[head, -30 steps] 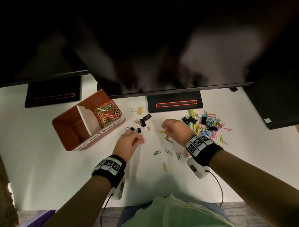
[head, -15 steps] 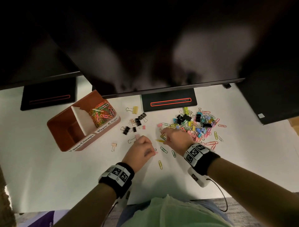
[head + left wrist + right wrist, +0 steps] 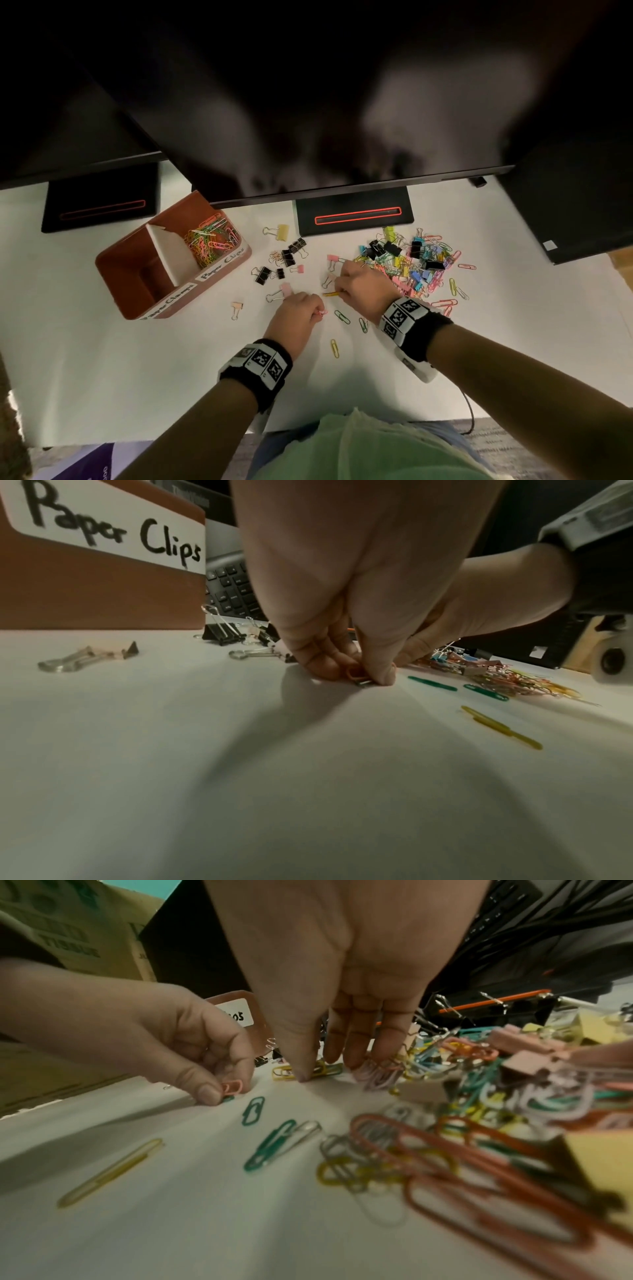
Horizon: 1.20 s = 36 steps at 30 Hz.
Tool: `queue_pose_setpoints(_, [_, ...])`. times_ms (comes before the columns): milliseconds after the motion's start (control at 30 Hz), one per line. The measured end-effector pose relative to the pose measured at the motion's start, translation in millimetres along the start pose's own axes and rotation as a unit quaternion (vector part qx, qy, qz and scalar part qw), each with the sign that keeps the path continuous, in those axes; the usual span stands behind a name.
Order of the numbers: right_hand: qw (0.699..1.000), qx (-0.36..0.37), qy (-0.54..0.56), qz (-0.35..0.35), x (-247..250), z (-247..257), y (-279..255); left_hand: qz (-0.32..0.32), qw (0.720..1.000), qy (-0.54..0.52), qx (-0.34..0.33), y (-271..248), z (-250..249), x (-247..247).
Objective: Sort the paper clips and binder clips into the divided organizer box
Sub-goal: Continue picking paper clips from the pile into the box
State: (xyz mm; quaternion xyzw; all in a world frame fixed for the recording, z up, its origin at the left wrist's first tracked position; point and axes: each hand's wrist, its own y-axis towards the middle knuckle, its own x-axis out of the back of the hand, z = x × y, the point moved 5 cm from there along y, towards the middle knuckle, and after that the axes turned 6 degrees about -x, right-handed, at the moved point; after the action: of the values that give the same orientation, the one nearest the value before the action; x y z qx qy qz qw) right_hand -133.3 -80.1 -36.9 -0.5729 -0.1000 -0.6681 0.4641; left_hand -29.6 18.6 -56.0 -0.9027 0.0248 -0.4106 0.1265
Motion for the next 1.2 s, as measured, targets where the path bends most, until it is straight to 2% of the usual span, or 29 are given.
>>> queue_pose_setpoints(133, [1.0,0.029,-0.009,0.002,2.1,-3.8,-4.1,-0.005,0.999,0.032,-0.022,-0.6,-1.9,-2.1])
queue_pose_setpoints(300, [0.999,0.012,0.014,0.05,3.6,-8.6,-6.3,0.004,0.999,0.027,-0.047,-3.0,-2.3,-3.5])
queue_pose_setpoints(500, [0.997,0.014,0.057,0.048,13.0,-18.3,-12.9,0.073,0.994,-0.05,-0.071,-5.7,-4.1,5.8])
queue_pose_setpoints(633, [0.996,0.006,0.062,0.061,14.5,-26.7,-31.7,0.141,0.982,-0.014,-0.129,-17.4,-17.1,-12.1])
queue_pose_setpoints(733, [0.995,0.011,0.068,0.077,9.5,-29.4,-47.5,0.175,0.973,0.023,-0.148,-20.5,-24.8,-26.6])
queue_pose_setpoints(867, [0.992,0.035,0.069,0.098,-1.3,-26.2,-58.9,0.13,0.983,0.014,-0.132,-18.1,-27.5,-31.0])
queue_pose_setpoints(1067, [0.992,0.086,0.01,0.096,-22.1,-15.7,-55.0,0.064,0.991,0.015,-0.115,-16.4,-20.9,-24.6])
queue_pose_setpoints(1200, [0.992,0.072,-0.014,0.099,-21.6,-14.0,-45.5,0.026,0.994,0.023,-0.1,-18.3,-13.8,-19.0])
